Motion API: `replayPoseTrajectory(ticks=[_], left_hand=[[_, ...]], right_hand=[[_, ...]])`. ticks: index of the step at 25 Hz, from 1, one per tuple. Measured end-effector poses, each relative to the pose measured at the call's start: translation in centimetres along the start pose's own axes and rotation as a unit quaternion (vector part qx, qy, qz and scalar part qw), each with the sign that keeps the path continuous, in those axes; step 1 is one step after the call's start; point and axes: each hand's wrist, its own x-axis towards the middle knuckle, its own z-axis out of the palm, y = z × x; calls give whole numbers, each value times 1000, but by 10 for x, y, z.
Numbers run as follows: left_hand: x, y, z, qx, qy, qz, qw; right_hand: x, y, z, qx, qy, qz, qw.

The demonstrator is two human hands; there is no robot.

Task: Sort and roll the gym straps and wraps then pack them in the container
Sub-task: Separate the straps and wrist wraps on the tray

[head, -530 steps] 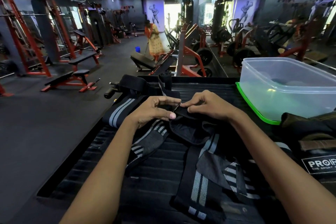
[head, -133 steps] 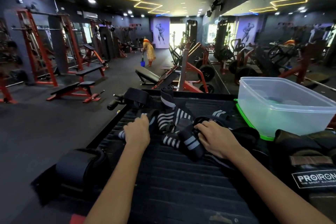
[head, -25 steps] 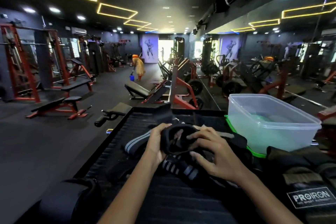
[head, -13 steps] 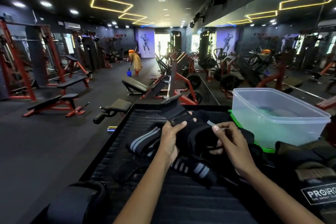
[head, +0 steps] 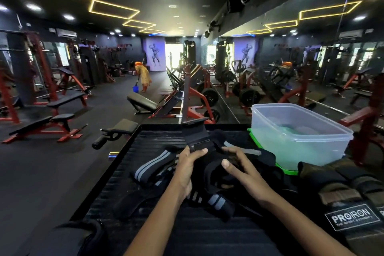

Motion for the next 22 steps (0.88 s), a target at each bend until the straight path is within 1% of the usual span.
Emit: replayPoseTrajectory(ticks=[6, 13, 16, 22], left_hand=[[1, 3, 0, 56, -32, 19, 998], [-1, 3, 2, 32, -38, -10, 999], [-1, 3, 2, 47, -54, -23, 997], [-2, 6, 2, 80, -76, -1, 994]], right_hand=[[0, -2, -8, 34, -6, 21, 999], [4, -4, -13, 68, -47, 28, 996], [3, -5, -15, 80, -66, 29, 994], [1, -10, -15, 87, -84, 22, 992]])
